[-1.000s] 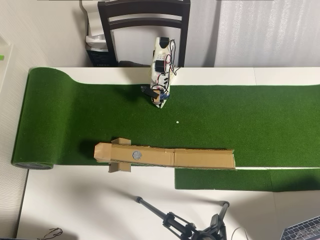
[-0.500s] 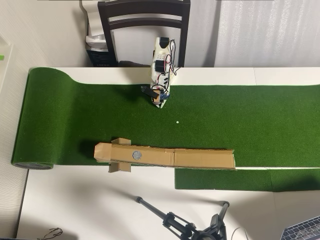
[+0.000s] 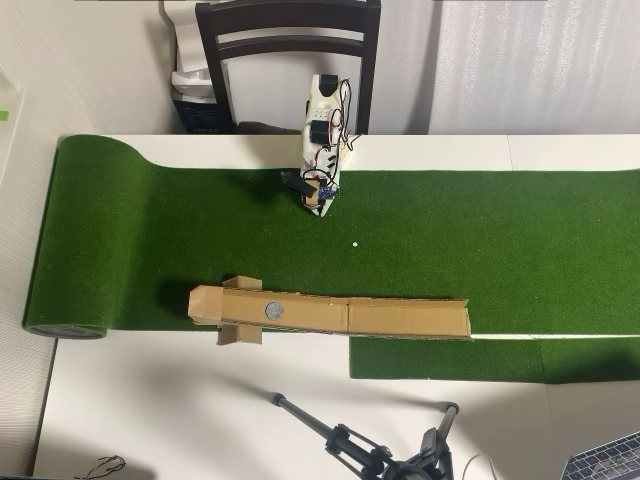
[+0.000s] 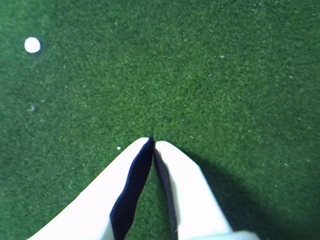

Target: Pick up the golf ball and place it on the gray mark at the back.

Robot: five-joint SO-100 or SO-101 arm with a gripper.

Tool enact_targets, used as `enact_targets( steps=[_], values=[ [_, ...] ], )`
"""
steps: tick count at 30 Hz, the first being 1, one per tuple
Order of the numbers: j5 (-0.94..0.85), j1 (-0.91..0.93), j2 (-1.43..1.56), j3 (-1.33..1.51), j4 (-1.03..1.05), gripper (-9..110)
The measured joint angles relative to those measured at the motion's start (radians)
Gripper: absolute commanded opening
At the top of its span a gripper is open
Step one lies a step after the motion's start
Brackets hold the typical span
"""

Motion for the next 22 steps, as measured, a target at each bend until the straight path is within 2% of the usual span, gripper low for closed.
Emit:
enact_targets(
  steps=[22],
  values=[
    [0.000,0.000,-0.009,0.000,-0.008,0]
  ],
)
